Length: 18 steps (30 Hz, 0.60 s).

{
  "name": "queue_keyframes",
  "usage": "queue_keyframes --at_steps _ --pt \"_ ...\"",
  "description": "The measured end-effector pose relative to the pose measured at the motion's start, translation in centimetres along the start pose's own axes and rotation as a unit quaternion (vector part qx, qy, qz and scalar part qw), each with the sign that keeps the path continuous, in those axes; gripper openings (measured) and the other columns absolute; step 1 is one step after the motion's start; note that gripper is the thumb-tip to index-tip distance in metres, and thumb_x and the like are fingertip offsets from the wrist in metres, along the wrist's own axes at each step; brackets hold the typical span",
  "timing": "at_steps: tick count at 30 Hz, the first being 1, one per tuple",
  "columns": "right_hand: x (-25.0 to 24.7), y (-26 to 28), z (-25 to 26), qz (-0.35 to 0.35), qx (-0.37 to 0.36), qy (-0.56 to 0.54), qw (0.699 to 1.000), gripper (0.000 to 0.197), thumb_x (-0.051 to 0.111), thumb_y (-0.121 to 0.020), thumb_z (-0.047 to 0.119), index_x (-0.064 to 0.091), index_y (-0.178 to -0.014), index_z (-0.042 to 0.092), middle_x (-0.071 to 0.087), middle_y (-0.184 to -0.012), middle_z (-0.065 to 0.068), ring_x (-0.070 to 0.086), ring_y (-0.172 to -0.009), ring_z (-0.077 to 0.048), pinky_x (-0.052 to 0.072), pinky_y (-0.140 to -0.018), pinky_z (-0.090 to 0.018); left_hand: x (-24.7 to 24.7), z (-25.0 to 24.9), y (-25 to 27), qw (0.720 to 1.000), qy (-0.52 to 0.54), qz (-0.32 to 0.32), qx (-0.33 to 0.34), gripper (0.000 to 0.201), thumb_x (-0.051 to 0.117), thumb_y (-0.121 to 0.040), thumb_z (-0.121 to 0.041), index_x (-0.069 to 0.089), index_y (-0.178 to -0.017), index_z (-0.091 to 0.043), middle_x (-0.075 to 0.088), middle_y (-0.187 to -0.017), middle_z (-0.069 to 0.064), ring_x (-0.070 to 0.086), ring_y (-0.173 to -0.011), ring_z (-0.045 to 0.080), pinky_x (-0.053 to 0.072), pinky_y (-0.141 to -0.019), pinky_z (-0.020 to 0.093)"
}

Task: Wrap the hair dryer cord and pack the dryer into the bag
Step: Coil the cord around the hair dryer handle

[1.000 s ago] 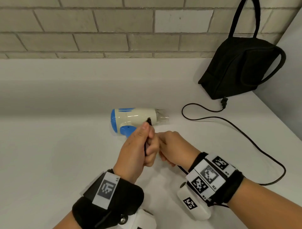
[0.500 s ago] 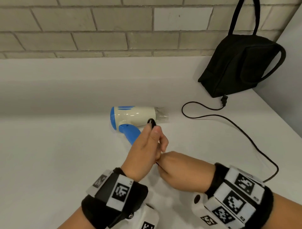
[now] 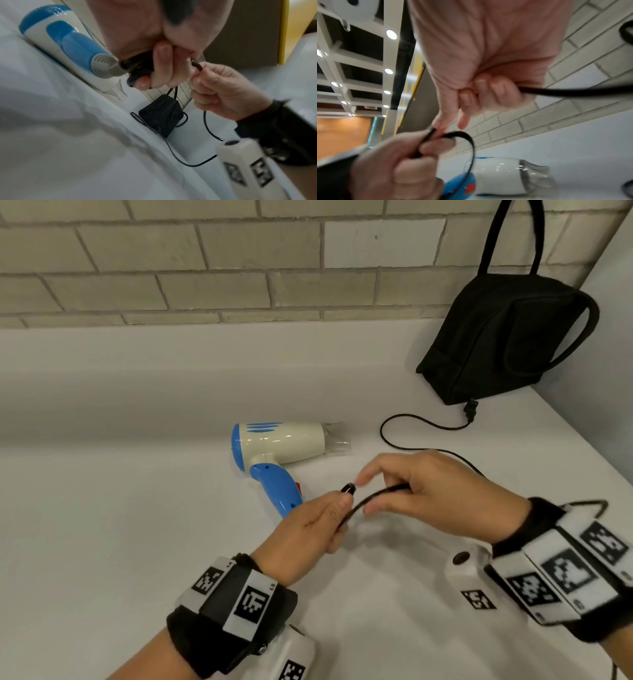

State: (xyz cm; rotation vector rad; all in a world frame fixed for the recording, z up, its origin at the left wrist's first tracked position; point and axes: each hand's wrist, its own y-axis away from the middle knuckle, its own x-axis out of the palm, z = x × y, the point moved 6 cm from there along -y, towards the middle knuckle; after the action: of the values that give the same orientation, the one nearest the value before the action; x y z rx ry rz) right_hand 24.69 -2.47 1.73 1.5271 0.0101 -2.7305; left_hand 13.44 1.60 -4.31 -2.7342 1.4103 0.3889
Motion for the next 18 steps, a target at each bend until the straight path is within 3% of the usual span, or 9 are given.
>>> queue_keyframes --at_steps 3,6,9,12,15,18 --pt "0.2 -1.3 -0.7 -0.021 -0.025 -0.029 0.999 0.029 0.065 -0.075 0.038 0.062 -0.104 0.036 0.047 -0.064 0.018 0.048 -0.066 0.005 0.035 -0.061 -0.014 0.0 -0.5 -0.3 0.998 0.062 0.027 0.001 0.046 0.03 -0.088 -0.054 0.039 -0.053 -0.026 0.033 -0.035 -0.012 0.026 -0.036 0.002 0.026 -0.042 0.009" --pt "1.5 -2.4 -0.1 0.022 -0.076 -0.08 0.994 0.013 0.065 -0.079 0.026 0.068 -0.09 0.021 0.049 -0.076 0.018 0.05 -0.07 0.007 0.037 -0.067 -0.012 -0.1 -0.7 -0.4 0.991 0.12 0.055 0.005 0.045 0.046 -0.071 -0.066 0.039 -0.046 -0.029 0.03 -0.032 -0.012 0.021 -0.035 0.002 0.024 -0.039 0.01" --pt "2.1 -3.1 -0.2 0.077 -0.048 -0.153 0.984 0.01 0.059 -0.084 0.019 0.063 -0.082 0.01 0.053 -0.057 0.016 0.047 -0.055 0.004 0.036 -0.056 -0.008 -0.4 -0.7 -0.5 0.983 0.174 0.065 -0.003 0.052 0.052 -0.06 -0.076 0.037 -0.044 -0.029 0.028 -0.032 -0.015 0.019 -0.033 0.002 0.022 -0.037 0.012" --pt "1.6 -3.7 -0.1 0.07 -0.054 -0.142 0.986 0.012 0.053 -0.088 0.019 0.06 -0.082 0.011 0.056 -0.051 0.022 0.05 -0.053 0.005 0.036 -0.054 -0.007 -0.7 -0.8 -0.7 0.974 0.221 0.049 -0.022 0.046 0.036 -0.078 -0.058 0.035 -0.044 -0.028 0.025 -0.032 -0.017 0.018 -0.031 0.002 0.015 -0.039 0.02" --pt "1.0 -4.0 0.3 0.047 -0.064 -0.147 0.986 0.012 0.05 -0.09 0.015 0.058 -0.082 0.012 0.058 -0.051 0.022 0.052 -0.052 0.006 0.037 -0.054 -0.006 -0.8 -1.3 -1.1 0.967 0.25 0.046 -0.016 0.043 0.024 -0.081 -0.049 0.035 -0.046 -0.026 0.024 -0.033 -0.017 0.019 -0.027 0.003 0.015 -0.045 0.029" --pt "1.5 -4.2 0.4 0.063 -0.055 -0.184 0.979 0.019 0.046 -0.091 0.012 0.052 -0.076 0.022 0.057 -0.053 0.015 0.051 -0.045 0.005 0.036 -0.048 -0.007 -0.7 -1.2 -1.2 0.962 0.27 0.028 -0.022 0.043 0.026 -0.081 -0.051 0.032 -0.047 -0.025 0.024 -0.032 -0.016 0.019 -0.026 0.003 0.02 -0.041 0.022"
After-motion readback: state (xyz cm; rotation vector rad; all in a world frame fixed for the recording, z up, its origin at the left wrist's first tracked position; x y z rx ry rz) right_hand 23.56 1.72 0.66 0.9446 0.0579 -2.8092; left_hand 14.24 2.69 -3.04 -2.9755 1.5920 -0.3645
